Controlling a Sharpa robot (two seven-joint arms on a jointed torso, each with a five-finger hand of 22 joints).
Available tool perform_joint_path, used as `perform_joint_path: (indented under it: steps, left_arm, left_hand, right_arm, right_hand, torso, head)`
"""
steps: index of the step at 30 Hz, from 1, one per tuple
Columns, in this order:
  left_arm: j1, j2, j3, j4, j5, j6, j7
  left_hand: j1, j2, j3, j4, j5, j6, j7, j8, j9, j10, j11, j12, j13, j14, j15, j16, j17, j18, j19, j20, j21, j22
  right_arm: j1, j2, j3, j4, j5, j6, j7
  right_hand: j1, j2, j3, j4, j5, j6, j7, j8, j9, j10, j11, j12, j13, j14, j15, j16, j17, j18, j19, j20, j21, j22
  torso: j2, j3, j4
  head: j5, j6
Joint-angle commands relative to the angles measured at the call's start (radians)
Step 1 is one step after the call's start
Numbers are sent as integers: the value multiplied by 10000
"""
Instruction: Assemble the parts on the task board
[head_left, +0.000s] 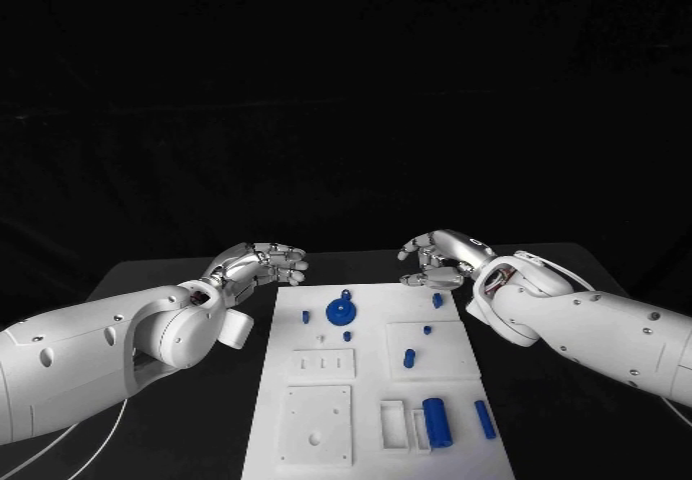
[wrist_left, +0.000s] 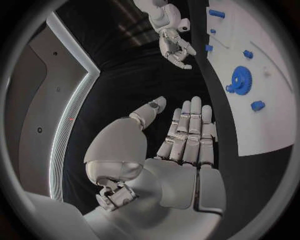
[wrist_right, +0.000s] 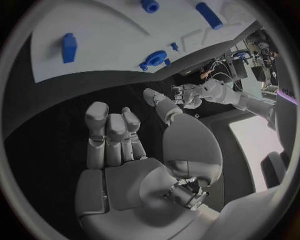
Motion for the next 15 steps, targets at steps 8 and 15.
perform_joint_path:
  steps: [8,15]
  left_arm:
    - [17,27,4,-106,45,189,91]
    - [14,35,2,-167,45,227,100]
  left_hand:
    - [9,13,-51,-4,29,81,220,-46,18,81,21,37,16,-26,61,-42,11,-51,-83,-18,66,-14]
    - [11,16,-49,-4,28,85,218,-46,20,87,18,38,18,-23,60,-42,13,-51,-83,-18,67,-14]
  right_arm:
    - [6,-701,12,-775,1308,1910,912]
    - [-50,-719,8,-1173,1485,2297,898]
  right_hand:
    - [243,78,-194,-11,104,-7,56,59,14,-106,-11,52,-19,-33,39,-33,38,848,-96,-37,-43,178]
    - [420,24,-273,-17,91,-27,54,50,11,-213,-13,-24,-87,-56,39,-43,48,848,-146,-50,-51,184]
  torso:
    - [-48,88,-118]
    - [-19,71,-94]
  head:
    - [-148,58]
    - [-237,50]
